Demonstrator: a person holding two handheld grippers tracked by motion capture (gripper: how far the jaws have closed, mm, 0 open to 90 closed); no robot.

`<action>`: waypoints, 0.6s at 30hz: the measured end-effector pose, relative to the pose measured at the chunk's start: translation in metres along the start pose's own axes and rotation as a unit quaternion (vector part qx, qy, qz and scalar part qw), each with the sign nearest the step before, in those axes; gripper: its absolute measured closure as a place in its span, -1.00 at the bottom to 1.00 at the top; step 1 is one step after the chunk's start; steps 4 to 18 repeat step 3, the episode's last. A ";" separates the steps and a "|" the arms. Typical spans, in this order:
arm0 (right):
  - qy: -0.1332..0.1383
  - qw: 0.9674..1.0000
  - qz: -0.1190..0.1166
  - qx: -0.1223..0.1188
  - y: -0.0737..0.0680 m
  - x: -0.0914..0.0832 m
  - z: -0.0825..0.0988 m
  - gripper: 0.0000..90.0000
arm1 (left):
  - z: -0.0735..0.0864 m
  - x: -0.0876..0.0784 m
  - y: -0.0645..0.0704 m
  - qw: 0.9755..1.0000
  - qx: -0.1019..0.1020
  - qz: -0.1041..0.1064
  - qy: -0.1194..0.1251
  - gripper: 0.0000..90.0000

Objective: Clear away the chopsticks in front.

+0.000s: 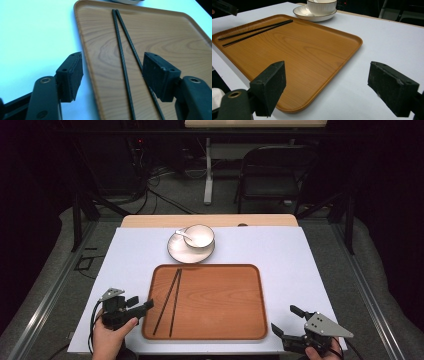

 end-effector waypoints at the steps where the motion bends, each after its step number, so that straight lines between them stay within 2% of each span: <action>1: -0.002 1.000 0.001 0.003 0.000 0.000 0.000 -0.68 | 0.001 -0.002 -0.001 1.000 0.004 -0.004 0.004 -0.26; 3: -0.010 1.000 0.010 0.012 0.004 0.001 0.002 -0.68 | 0.002 -0.004 -0.004 1.000 0.009 -0.011 0.012 -0.28; 18: -0.010 1.000 0.010 0.012 0.004 0.001 0.002 -0.68 | 0.002 -0.004 -0.004 1.000 0.009 -0.011 0.012 -0.28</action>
Point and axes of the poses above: each handheld gripper's, and its own axes: x roughly forward along the jaws, z roughly out of its underside, y roughly to its right, the point moved 10 cm from there along x, roughly forward along the jaws, and after that the axes turned 13 degrees about -x, right-handed, at the moved point
